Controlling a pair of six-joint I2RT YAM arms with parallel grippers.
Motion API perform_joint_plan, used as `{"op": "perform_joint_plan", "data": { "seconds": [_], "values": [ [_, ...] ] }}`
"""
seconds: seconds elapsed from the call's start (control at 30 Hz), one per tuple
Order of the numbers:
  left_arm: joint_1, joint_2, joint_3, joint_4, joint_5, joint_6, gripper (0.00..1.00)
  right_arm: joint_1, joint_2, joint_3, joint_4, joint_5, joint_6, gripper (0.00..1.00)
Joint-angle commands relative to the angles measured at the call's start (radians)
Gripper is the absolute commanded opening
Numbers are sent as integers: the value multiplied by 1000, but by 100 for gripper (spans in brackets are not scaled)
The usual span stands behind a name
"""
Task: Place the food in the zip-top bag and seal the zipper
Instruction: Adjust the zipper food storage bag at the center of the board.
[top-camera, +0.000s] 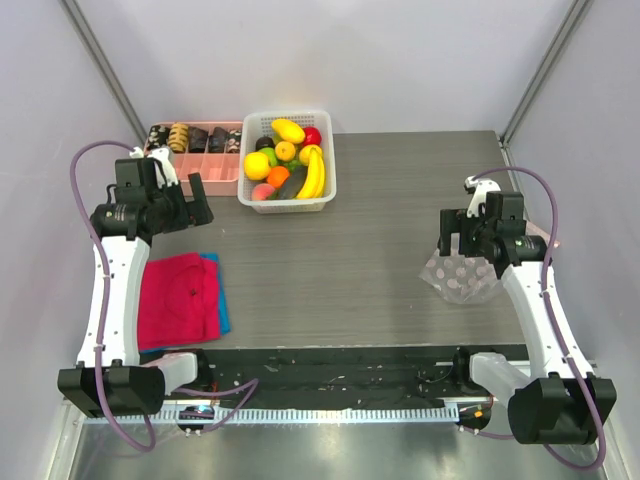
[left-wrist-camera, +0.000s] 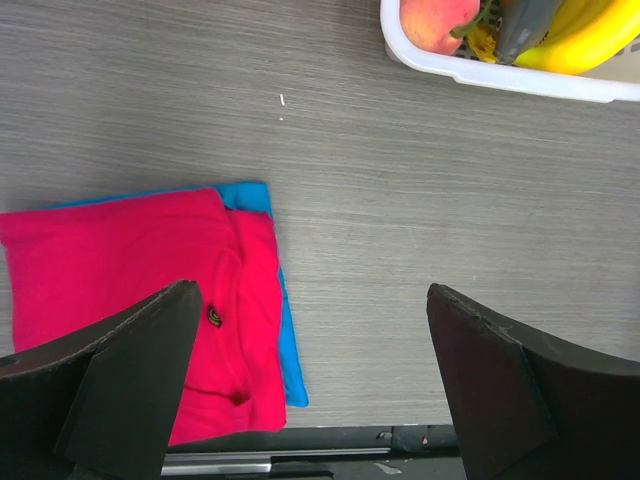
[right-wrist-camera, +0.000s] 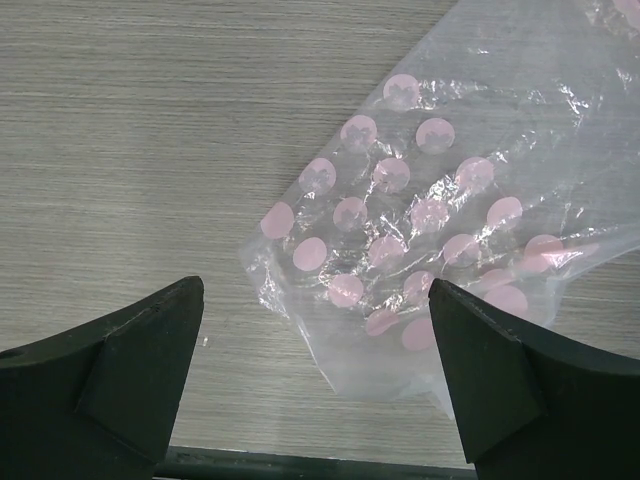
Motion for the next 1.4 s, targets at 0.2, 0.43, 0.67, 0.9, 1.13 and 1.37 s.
{"op": "perform_joint_plan", "data": {
  "seconds": [0.2,0.43,0.67,0.9,1.13,1.37],
  "values": [
    [1,0,37,53,-92,-43,100,-29,18,32,27,-14,61,100],
    [1,-9,43,68,-130,-31,100,-154,99,63,37,24,211,100],
    [-1,-3,29,85,-138,-33,100,-181,279,112,53,160,349,93],
    [-1,10,12,92,-196,-73,100,-181,475,193,129,196,440,87],
    [-1,-10,-20,95,-235,-57,100,-181,659,299,160,241,515,88],
    [1,-7,-25,102,-262,-50,100,-179,762,299,183,276,523,91]
  ]
}}
